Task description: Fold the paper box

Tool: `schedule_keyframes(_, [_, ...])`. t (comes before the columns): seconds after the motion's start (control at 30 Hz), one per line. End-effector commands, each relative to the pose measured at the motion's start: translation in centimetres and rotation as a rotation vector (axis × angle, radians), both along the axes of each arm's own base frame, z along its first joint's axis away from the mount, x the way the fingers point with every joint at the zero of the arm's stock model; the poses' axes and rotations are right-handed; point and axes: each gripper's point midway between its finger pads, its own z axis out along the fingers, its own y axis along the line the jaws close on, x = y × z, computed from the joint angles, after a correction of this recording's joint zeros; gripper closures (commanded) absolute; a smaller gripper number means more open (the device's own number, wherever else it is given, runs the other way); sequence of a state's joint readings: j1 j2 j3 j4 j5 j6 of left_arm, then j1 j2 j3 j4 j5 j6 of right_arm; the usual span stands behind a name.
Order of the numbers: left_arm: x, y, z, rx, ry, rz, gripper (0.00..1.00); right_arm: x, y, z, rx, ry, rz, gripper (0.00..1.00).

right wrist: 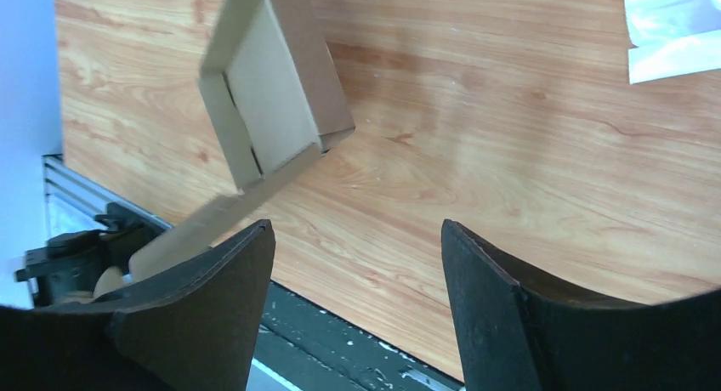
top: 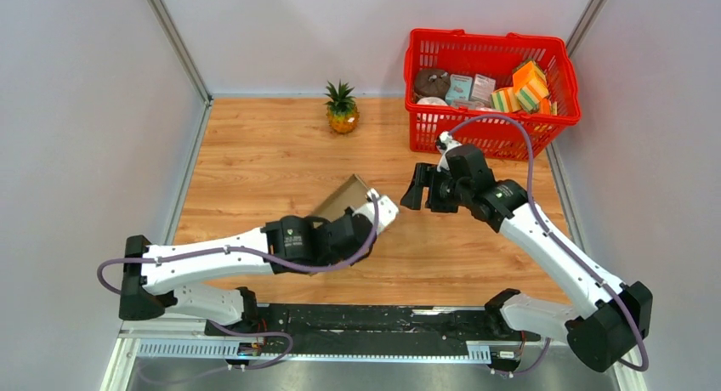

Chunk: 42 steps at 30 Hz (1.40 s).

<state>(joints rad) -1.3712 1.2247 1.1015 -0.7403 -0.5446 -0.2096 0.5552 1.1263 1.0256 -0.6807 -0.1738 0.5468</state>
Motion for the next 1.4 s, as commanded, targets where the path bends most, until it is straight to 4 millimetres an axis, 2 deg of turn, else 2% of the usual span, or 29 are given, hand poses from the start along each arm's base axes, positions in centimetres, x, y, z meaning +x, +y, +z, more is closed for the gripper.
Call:
schedule_keyframes(0.0, [-1.3,-0.4,1.5,-0.186,0.293,0.253,1.0,0.7,-1.1,-1.4,-0.097,-0.005,-0.017,0.25])
schedule_keyframes(0.13, [1.6,-1.6,2.1,-0.347,0.388,0.383,1.0,0.6,-0.9,-3.8,-0.111,0.044,-0.019,0.25])
schedule_keyframes(0.2, [3.1,-3.0,2.2,-0.465,0.438,0.419,1.0,0.3,-1.2,-5.2,-0.132,0.073,-0.025,0.25])
schedule_keyframes(0.23, [3.7,-3.4,2.2,-0.496,0.453,0.428,1.0,0.3,-1.2,-5.5,-0.134,0.077,-0.027,0.25])
schedule_keyframes(0.27, [5.2,-3.4,2.5,-0.537,0.445,0.458,1.0,0.1,-1.3,-5.8,-0.135,0.082,-0.027,0.25])
schedule_keyframes(0.33, [6.3,-4.0,2.2,-0.569,0.461,0.474,0.97,0.0,-1.0,-6.8,-0.13,0.089,-0.029,0.25])
schedule_keyframes(0.37, [7.7,-4.2,2.2,-0.606,0.453,0.489,0.93,0.0,-0.8,-7.3,-0.132,0.09,-0.025,0.25])
schedule_keyframes(0.43, [8.4,-4.7,2.3,-0.657,0.489,0.487,0.86,0.2,0.0,-8.3,-0.138,0.103,-0.013,0.25])
schedule_keyframes(0.47, [9.2,-4.9,2.5,-0.698,0.494,0.485,0.78,0.4,0.3,-8.7,-0.143,0.108,-0.003,0.25])
schedule_keyframes(0.53, [9.6,-4.7,3.0,-0.737,0.502,0.476,0.7,1.0,1.5,-9.6,-0.155,0.113,0.019,0.25])
schedule_keyframes(0.57, [9.7,-4.4,3.5,-0.759,0.475,0.453,0.59,1.3,1.9,-9.9,-0.152,0.115,0.026,0.25])
schedule_keyframes(0.67, [10.1,-1.6,4.9,-0.793,0.393,0.463,0.42,2.8,3.8,-11.2,-0.136,0.139,0.049,0.26])
schedule_keyframes(0.7, [10.1,-0.7,5.6,-0.807,0.363,0.458,0.41,3.2,4.0,-11.5,-0.142,0.147,0.048,0.26])
schedule_keyframes(0.73, [10.2,0.5,6.2,-0.817,0.309,0.476,0.4,3.2,4.0,-12.9,-0.174,0.186,0.044,0.27])
schedule_keyframes(0.77, [9.4,2.4,7.1,-0.814,0.245,0.46,0.39,4.0,4.4,-12.4,-0.173,0.18,0.027,0.28])
schedule_keyframes(0.8, [9.4,3.7,7.3,-0.799,0.201,0.477,0.4,4.2,4.5,-12.7,-0.179,0.189,0.018,0.28])
schedule_keyframes(0.83, [10.0,6.0,7.2,-0.771,0.127,0.554,0.42,4.5,4.8,-12.8,-0.172,0.194,0.013,0.3])
schedule_keyframes(0.87, [9.5,8.4,6.0,-0.716,0.105,0.611,0.44,4.6,5.1,-13.1,-0.167,0.205,0.007,0.32])
schedule_keyframes(0.93, [10.4,12.1,4.0,-0.654,0.062,0.744,0.49,4.6,6.0,-13.2,-0.161,0.204,0.015,0.35])
schedule_keyframes(0.97, [10.3,13.3,1.7,-0.607,0.085,0.786,0.56,4.5,6.3,-13.9,-0.171,0.218,0.014,0.36])
schedule_keyframes(1.03, [10.8,14.4,-0.8,-0.576,0.128,0.84,0.67,4.7,6.9,-13.9,-0.164,0.226,-0.009,0.51])
schedule_keyframes(1.07, [11.7,15.6,-3.1,-0.547,0.153,0.907,0.76,4.7,7.0,-14.1,-0.159,0.232,-0.024,0.57])
schedule_keyframes(1.13, [12.6,16.3,-5.1,-0.528,0.17,0.957,0.77,4.6,7.3,-14.7,-0.124,0.251,-0.07,0.69])
schedule_keyframes(1.17, [13.8,16.5,-6.8,-0.505,0.172,0.978,0.82,4.6,7.5,-14.8,-0.116,0.249,-0.076,0.69])
schedule_keyframes(1.27, [15.4,16.7,-9.4,-0.405,0.201,1.014,0.91,4.6,7.7,-15.3,-0.127,0.255,-0.091,0.74])
schedule_keyframes(1.33, [16.0,16.5,-10.7,-0.37,0.221,1.019,0.93,4.4,8.3,-15.5,-0.129,0.256,-0.087,0.76])
schedule_keyframes(1.37, [16.0,16.2,-12.2,-0.331,0.257,1.02,0.97,4.3,8.5,-15.5,-0.128,0.255,-0.082,0.76])
